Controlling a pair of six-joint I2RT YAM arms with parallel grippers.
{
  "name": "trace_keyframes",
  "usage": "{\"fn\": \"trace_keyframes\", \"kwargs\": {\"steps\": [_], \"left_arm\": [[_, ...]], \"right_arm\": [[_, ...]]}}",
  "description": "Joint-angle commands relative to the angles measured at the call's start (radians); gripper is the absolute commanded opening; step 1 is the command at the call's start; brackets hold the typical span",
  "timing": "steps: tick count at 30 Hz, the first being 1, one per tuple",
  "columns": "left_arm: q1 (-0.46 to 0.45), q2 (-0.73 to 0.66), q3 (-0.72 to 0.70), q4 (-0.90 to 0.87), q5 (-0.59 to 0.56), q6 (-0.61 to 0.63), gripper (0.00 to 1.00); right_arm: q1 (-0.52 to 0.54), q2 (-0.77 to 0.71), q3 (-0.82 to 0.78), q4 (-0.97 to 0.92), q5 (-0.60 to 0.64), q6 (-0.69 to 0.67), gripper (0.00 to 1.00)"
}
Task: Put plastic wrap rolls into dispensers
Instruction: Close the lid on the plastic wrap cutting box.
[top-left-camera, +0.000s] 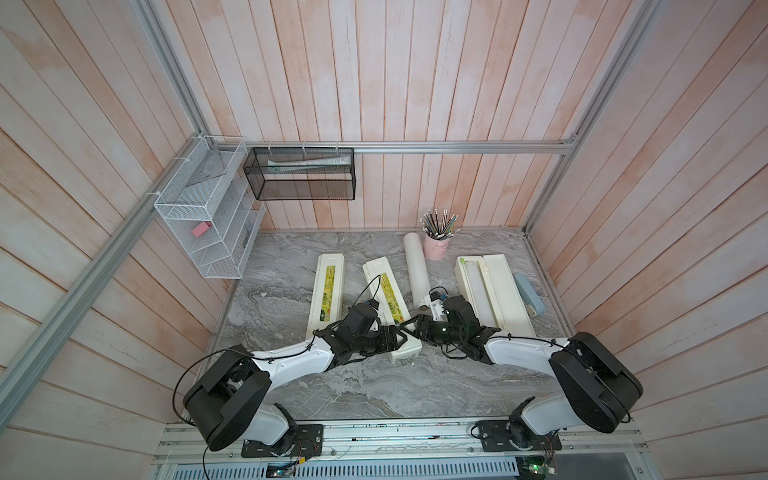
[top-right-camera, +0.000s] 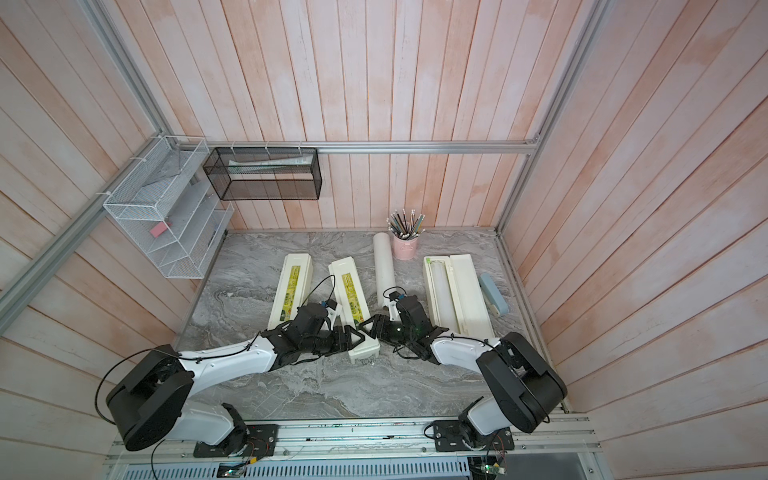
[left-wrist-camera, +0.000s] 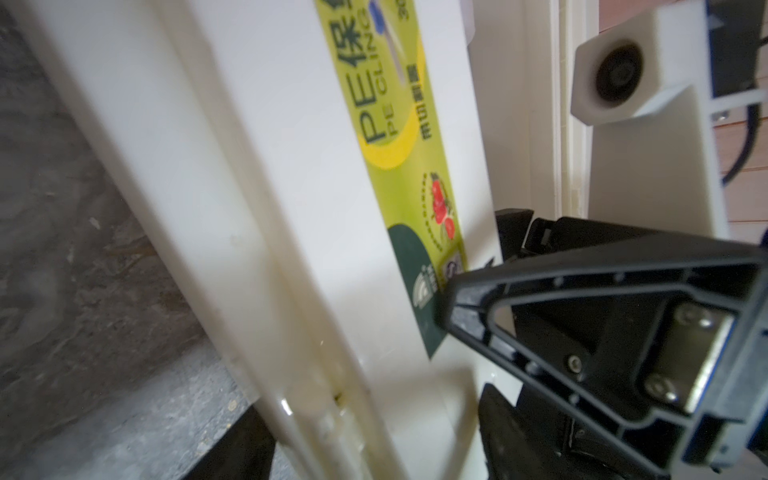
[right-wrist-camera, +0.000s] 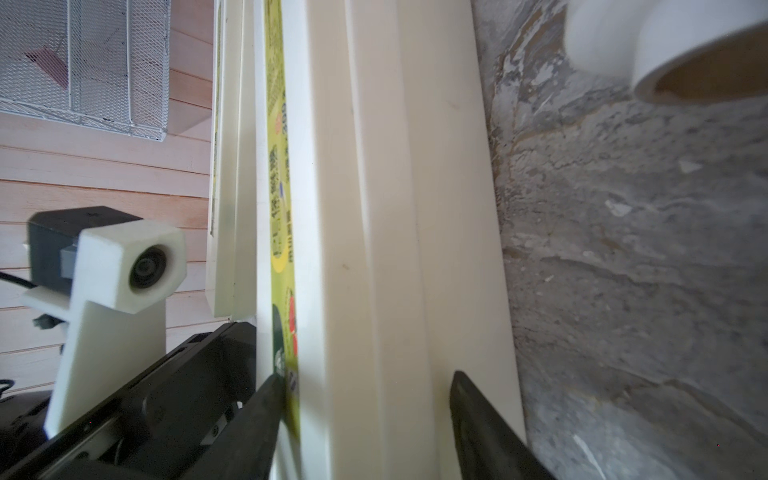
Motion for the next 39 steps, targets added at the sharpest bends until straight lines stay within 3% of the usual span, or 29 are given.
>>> {"fn": "trace_keyframes", "kwargs": {"steps": [1, 12, 20, 24, 29, 33, 39], "left_arm": [[-0.069, 0.097, -0.068, -0.14, 0.068, 0.034, 0.75], [-0.07, 0.133, -0.101, -0.112, 0.067, 0.017, 0.71], [-0.072, 0.12, -0.088, -0.161, 0.075, 0.055, 0.82], [-0.072, 0.126, -0.081, -0.181, 0.068, 0.071, 0.82], [-0.071, 0.148, -0.091, -0.168, 0.076, 0.071, 0.82], [-0.065, 0.162, -0.084, -0.17, 0.075, 0.068, 0.82], [-0.004, 0.093, -0.049, -0.208, 0.049, 0.09, 0.87]], "right_arm": [[0.055, 0.054, -0.058, -0.181, -0.07, 0.019, 0.63], [0.055, 0.077, -0.057, -0.171, -0.071, 0.018, 0.57], [0.056, 0.04, -0.054, -0.242, -0.07, -0.005, 0.64], [0.056, 0.003, -0.061, -0.289, -0.07, -0.023, 0.67], [0.055, -0.04, -0.063, -0.364, -0.06, -0.058, 0.67], [0.054, -0.045, -0.072, -0.354, -0.056, -0.059, 0.61], [0.052, -0.085, -0.013, -0.426, 0.01, -0.075, 0.74]]}}
